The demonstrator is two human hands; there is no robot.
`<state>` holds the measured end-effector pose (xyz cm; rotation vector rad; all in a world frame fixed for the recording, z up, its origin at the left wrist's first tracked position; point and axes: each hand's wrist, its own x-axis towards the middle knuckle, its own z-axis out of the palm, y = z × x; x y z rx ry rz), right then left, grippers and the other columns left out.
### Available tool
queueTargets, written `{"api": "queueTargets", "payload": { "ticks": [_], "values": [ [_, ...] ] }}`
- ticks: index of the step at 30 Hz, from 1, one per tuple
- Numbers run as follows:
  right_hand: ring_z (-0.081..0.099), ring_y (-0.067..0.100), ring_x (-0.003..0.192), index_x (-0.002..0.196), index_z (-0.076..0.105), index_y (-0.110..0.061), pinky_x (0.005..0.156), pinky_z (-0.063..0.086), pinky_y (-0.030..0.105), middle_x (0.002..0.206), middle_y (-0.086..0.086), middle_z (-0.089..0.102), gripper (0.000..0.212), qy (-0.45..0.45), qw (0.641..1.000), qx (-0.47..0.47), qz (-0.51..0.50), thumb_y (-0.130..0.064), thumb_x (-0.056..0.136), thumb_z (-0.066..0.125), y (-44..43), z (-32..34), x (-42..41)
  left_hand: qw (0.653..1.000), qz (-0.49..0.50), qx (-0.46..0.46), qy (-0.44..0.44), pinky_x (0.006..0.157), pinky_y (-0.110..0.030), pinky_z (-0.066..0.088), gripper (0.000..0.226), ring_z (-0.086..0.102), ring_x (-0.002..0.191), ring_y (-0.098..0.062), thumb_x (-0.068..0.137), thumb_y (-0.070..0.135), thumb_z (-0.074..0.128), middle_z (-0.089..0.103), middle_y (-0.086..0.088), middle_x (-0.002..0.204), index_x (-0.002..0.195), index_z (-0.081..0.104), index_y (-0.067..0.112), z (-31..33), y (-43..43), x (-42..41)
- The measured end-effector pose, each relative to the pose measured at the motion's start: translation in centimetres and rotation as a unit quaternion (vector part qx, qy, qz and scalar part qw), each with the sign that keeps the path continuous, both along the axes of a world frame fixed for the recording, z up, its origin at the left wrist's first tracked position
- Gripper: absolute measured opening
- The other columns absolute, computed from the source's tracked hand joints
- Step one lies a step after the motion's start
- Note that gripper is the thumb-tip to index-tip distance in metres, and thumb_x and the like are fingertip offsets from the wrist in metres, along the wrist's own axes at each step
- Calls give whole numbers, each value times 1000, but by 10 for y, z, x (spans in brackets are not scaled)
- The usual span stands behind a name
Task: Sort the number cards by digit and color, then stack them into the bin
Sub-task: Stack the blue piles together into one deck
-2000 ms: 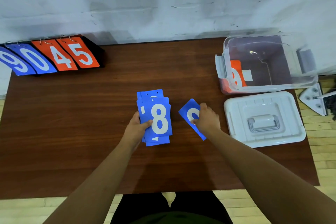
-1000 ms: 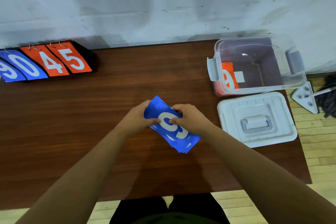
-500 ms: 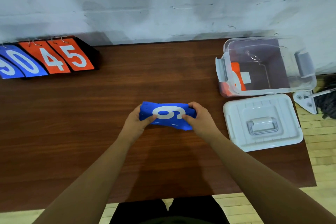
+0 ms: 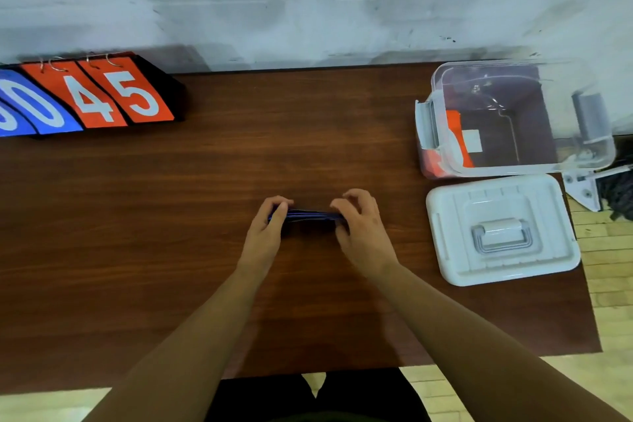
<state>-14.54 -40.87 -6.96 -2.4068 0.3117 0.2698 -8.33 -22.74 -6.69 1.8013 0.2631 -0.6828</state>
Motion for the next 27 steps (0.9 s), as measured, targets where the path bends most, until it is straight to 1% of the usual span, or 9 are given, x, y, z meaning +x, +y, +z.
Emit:
{"api": "queueTargets", "payload": {
  "ticks": [4,7,10,13,15,17,19,22,27],
  "values": [
    [37,21,132,125,58,-21,108,39,41,138,2,44,33,-45,991,-126,15,-26,92,58,5,-6,5,999,-29,-19,-7,88,-22,44,25,57,103,-4,104,35,39,63,10,109,110,61,25,-1,-9,3],
    [41,26,129,136,46,-25,107,40,43,138,2,48,41,-37,982,-177,57,-34,96,48,7,-11,5,999,-48,6,6,84,-21,41,24,53,98,3,103,28,42,59,23,101,105,62,14,0,-14,7],
    [50,28,121,129,53,-24,99,45,42,132,4,54,34,-33,976,-187,110,-24,96,53,3,-10,7,999,-33,-2,19,82,-24,42,20,56,99,-4,104,28,38,64,13,103,108,56,20,1,-17,10],
    [58,18,103,121,60,-22,91,49,36,115,-3,64,26,-5,993,-100,60,-19,95,55,-2,2,14,999,8,-10,36,85,-27,44,24,57,102,-8,103,43,36,63,7,109,119,50,33,6,-21,14],
    [61,10,95,115,61,-22,83,52,29,106,-6,66,19,34,996,56,-64,-25,98,53,-8,21,17,999,29,-11,27,80,-21,40,33,55,108,-7,100,54,37,59,10,118,126,47,36,16,-26,16],
    [68,7,91,106,61,-24,72,55,21,101,-8,68,11,62,944,270,-180,-27,97,57,-13,44,17,998,36,-44,-5,81,-20,42,35,58,112,-9,99,53,40,62,9,119,126,48,32,32,-36,16],
    [69,3,88,101,60,-29,68,56,18,99,-12,68,7,49,889,393,-231,-25,95,61,-20,65,12,996,18,-86,-18,79,-20,50,29,65,106,-9,100,43,46,67,8,113,123,50,25,53,-54,14],
    [66,2,91,120,49,-28,70,56,18,109,-16,61,27,23,888,390,-241,-29,95,59,-32,94,11,992,16,-116,-45,71,-18,55,26,69,96,-6,100,15,52,67,4,112,126,48,19,86,-84,10],
    [62,1,88,134,38,-21,62,54,11,111,-14,54,35,-6,915,345,-208,-24,101,48,-55,127,8,990,33,-111,-78,61,-21,56,20,69,84,-7,99,13,50,68,8,101,115,50,25,130,-130,13]
  ]
}}
